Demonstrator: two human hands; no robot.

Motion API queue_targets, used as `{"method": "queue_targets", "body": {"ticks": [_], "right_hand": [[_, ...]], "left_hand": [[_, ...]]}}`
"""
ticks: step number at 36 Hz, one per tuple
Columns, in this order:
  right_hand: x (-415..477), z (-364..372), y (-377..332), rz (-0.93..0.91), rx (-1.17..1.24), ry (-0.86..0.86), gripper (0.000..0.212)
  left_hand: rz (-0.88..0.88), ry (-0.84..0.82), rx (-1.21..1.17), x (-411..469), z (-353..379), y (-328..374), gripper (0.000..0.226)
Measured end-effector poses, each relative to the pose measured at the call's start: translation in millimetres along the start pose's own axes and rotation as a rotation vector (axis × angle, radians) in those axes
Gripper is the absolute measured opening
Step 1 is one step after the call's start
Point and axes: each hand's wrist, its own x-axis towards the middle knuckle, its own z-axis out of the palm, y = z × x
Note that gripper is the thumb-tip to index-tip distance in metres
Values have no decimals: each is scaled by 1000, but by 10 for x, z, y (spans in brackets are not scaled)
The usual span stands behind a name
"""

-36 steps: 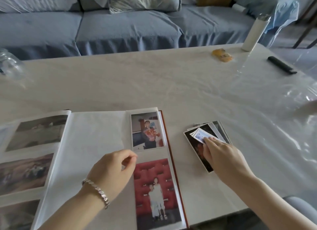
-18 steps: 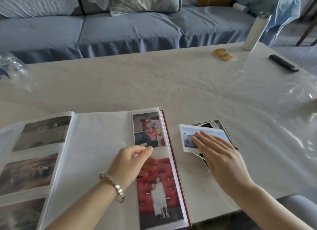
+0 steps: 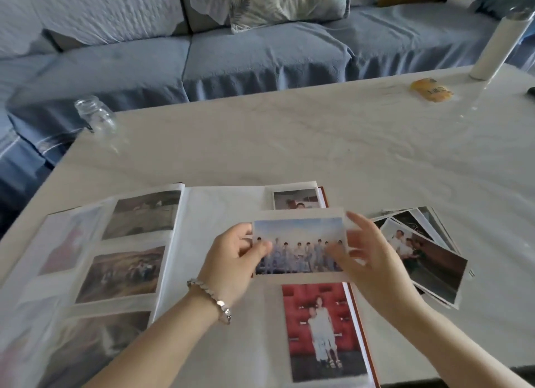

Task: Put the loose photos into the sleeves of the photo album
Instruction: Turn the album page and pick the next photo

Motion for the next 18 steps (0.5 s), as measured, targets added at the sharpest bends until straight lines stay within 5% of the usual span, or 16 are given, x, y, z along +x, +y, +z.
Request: {"method": "queue_targets", "body": {"ticks": [3, 6, 10, 18], "right_hand": [[98, 25, 25, 82, 152, -115, 14], [171, 42, 36, 85, 162, -83, 13], [405, 2, 43, 135, 219, 110, 13], [902, -51, 32, 86, -10, 305, 1]], "left_hand": [[4, 56, 98, 10, -36, -105, 39], [100, 123, 328, 35, -71, -248, 40], [56, 68, 967, 64, -73, -618, 87], [35, 56, 972, 16, -27, -948, 67]]}}
